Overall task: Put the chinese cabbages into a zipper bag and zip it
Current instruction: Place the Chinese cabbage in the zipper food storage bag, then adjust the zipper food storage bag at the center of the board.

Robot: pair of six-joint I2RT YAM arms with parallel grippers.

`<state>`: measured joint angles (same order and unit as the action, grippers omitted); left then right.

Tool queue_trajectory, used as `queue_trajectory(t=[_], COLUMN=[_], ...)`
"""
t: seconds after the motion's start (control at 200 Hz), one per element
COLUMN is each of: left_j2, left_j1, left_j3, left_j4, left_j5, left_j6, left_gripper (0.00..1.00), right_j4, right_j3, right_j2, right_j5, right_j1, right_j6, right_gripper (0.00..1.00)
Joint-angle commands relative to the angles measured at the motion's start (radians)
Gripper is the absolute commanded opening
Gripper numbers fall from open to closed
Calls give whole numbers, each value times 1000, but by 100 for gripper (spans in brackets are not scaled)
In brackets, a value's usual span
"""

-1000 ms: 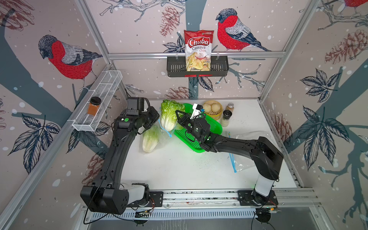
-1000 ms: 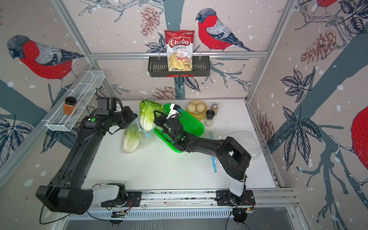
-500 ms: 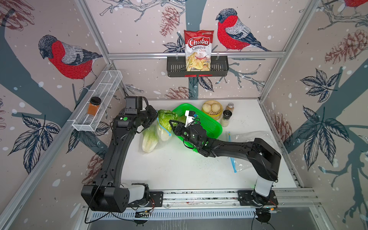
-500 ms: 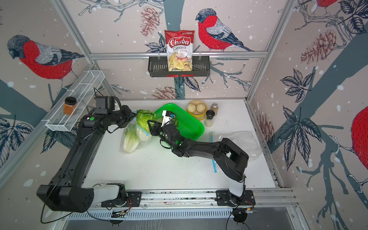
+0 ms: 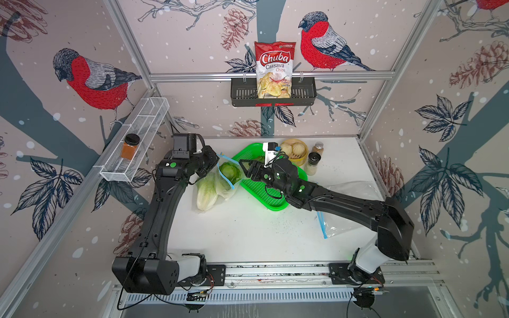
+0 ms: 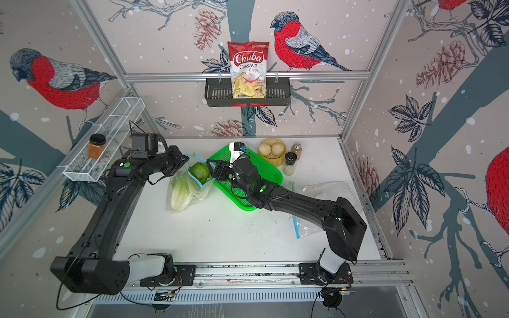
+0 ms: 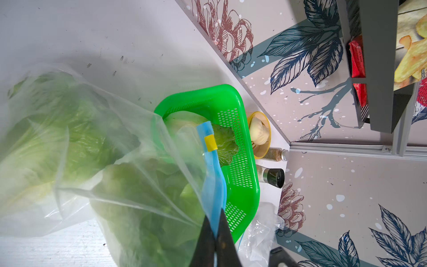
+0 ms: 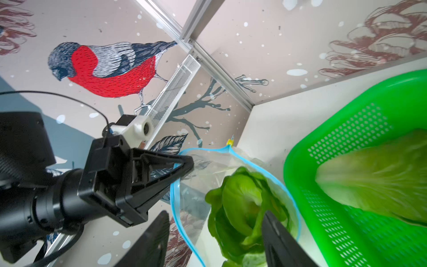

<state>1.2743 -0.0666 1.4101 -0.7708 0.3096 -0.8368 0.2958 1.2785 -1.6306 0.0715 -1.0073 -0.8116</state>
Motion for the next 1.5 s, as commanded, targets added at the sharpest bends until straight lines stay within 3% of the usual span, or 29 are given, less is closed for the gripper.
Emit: queue_trajectory(t=[0.0,0.07,0.195,0.285,0.535,0.73,0.85,1.036,1.311,1.421,1.491], left_j2=[-13,-15,-23,-33,-33,-34,-43,-52,-136,-185,-224], left_j1=[3,2,2,2,2,2,2,2,2,2,1], left_j3=[-5,-11,-21,-31,-39,-60,-85,-86,-64,-47,-50], left_j4=[51,52,58,69,94,109,117,74,-26,-75,-90], left_j5=[-11,-13,-21,-26,-16,-10,-12,-39,-51,-31,-26], left_j6=[45,57,76,86,99,102,99,136,137,111,97], left_gripper=[0,0,0,0,0,0,0,0,0,0,0], right_j4=[-352,-469,-674,-684,-712,-754,-794,-761,-776,-772,-824], right_j3=[90,164,318,360,412,489,541,547,600,620,639], right_j2=[-35,-90,-199,-255,-284,-352,-387,-366,-281,-245,-236], right_j5=[-107,-192,-234,-303,-299,-366,-364,-363,-337,-389,-350], right_j1=[45,69,76,92,120,125,115,114,82,78,74], right_j6=[-51,-60,-21,-18,-8,23,52,83,227,244,235], right_gripper=[64,62,62,59,47,45,30,12,6,5,6])
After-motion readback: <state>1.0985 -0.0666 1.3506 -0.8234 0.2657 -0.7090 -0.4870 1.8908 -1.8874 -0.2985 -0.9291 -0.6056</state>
